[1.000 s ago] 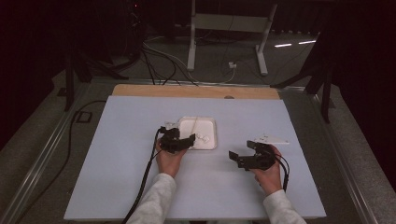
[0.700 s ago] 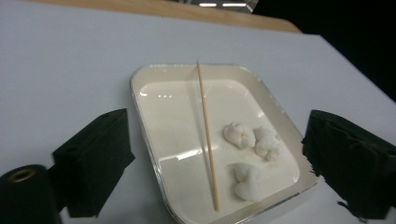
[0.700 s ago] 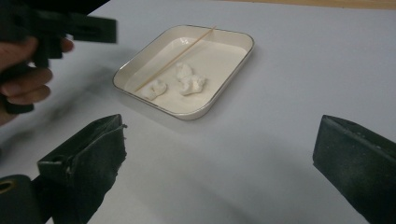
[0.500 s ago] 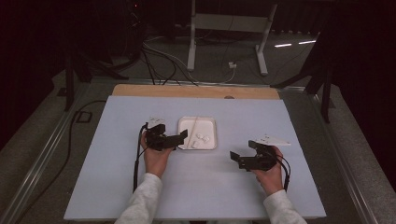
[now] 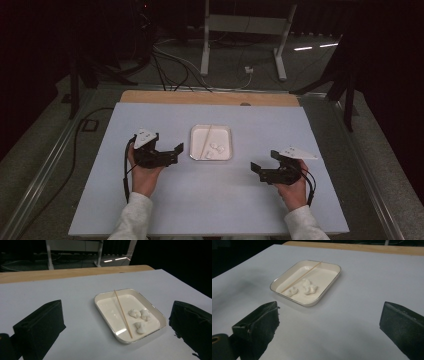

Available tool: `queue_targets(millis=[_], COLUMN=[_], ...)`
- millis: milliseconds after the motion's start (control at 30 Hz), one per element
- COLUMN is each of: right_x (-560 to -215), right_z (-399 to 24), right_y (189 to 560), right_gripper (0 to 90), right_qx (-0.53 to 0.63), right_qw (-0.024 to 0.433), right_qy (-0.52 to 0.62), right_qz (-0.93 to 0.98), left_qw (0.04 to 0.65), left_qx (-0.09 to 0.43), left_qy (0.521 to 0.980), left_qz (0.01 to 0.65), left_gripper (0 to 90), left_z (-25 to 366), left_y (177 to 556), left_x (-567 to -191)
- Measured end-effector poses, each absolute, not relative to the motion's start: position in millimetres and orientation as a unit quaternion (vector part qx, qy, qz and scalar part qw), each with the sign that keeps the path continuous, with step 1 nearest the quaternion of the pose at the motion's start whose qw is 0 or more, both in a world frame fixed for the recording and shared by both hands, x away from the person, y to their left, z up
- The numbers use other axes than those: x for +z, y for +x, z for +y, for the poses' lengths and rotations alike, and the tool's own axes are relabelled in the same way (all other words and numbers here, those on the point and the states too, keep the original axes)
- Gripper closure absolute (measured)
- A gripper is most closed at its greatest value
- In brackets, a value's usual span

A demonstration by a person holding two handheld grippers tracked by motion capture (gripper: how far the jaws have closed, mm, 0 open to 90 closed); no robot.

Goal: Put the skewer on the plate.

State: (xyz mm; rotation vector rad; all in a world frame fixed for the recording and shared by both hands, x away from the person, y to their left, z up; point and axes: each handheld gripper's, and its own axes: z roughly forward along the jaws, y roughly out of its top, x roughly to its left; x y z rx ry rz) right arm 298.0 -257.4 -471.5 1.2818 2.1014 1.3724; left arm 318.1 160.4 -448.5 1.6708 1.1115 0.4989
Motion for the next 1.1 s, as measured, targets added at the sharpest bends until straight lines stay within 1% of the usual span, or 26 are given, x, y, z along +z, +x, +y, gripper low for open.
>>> queue_targets(millis=[233, 400, 533, 733, 1100], right_x=[-471.5, -473.3, -474.1, -475.2, -472.3], right_z=[-267.7, -273.9, -276.7, -279.4, -289.4], right_y=[291.4, 286.6, 285.0, 285.1, 282.1], right_gripper=[2.1, 1.9, 1.3, 0.0, 0.0], right_qx=[0.494, 0.499, 0.503, 0.503, 0.503], right_qw=[0.176, 0.183, 0.190, 0.195, 0.214], right_qy=[0.450, 0.451, 0.450, 0.450, 0.448], right_qz=[0.723, 0.717, 0.713, 0.711, 0.707], left_qw=[0.519, 0.511, 0.514, 0.513, 0.522], left_qx=[0.236, 0.245, 0.248, 0.257, 0.270], left_qy=[0.684, 0.690, 0.684, 0.680, 0.665], left_qz=[0.455, 0.451, 0.453, 0.456, 0.459], left_gripper=[0.7, 0.7, 0.6, 0.6, 0.6], left_z=[186.8, 201.4, 211.9, 221.4, 233.8], left_y=[300.9, 289.8, 281.1, 273.1, 265.0], left_x=[-445.1, -450.0, -455.9, -465.2, -469.7])
